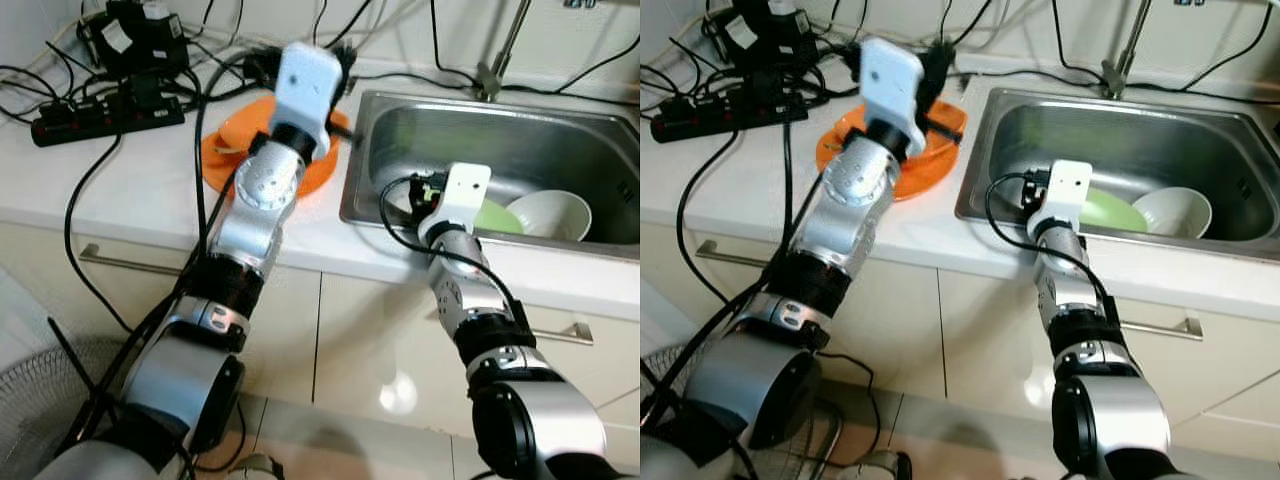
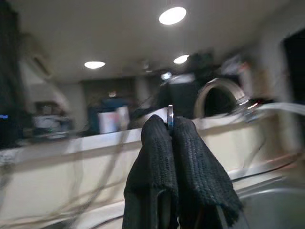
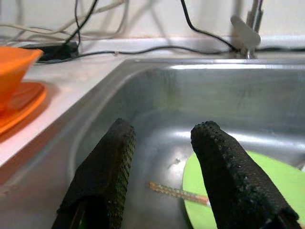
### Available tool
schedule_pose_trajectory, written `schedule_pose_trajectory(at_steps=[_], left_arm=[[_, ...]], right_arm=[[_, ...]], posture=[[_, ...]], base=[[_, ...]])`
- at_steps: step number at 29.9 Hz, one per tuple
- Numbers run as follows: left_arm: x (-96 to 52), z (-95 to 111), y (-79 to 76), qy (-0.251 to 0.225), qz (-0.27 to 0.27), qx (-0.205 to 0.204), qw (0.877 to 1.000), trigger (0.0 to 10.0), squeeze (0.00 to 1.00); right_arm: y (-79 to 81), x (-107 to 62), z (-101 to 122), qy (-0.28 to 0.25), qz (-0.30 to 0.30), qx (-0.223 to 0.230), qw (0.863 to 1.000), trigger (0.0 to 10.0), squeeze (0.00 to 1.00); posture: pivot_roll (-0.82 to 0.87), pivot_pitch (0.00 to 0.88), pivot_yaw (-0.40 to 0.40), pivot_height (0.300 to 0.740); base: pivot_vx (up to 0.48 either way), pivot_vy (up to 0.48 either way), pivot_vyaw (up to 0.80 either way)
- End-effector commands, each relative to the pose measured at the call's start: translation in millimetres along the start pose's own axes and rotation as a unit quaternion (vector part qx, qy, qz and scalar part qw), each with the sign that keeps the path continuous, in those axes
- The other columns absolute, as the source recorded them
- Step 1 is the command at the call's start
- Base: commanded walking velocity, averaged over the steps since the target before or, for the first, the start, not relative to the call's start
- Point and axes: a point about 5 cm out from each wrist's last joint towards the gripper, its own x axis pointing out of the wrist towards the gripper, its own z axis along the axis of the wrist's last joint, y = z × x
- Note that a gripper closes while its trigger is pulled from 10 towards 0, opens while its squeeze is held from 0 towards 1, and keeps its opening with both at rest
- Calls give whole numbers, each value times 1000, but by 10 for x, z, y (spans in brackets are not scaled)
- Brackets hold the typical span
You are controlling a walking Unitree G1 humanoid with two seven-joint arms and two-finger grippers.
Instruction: Kitchen organization
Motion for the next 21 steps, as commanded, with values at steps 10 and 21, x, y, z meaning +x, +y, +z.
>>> schedule_pose_trajectory(at_steps=[10,21], left_arm=[[-136,-11,-46,16,-44,-107,993,10000,0],[-203,-46,-78,43,-67,-128,989,10000,0]], right_arm=[[-83,47,291,-80,-3,-95,992,10000,1000],[1,28,449,-143,18,-176,974,10000,765]], posture=[[118,19,24,740],[115,23,30,740]], base=[[0,0,0],[0,0,0]])
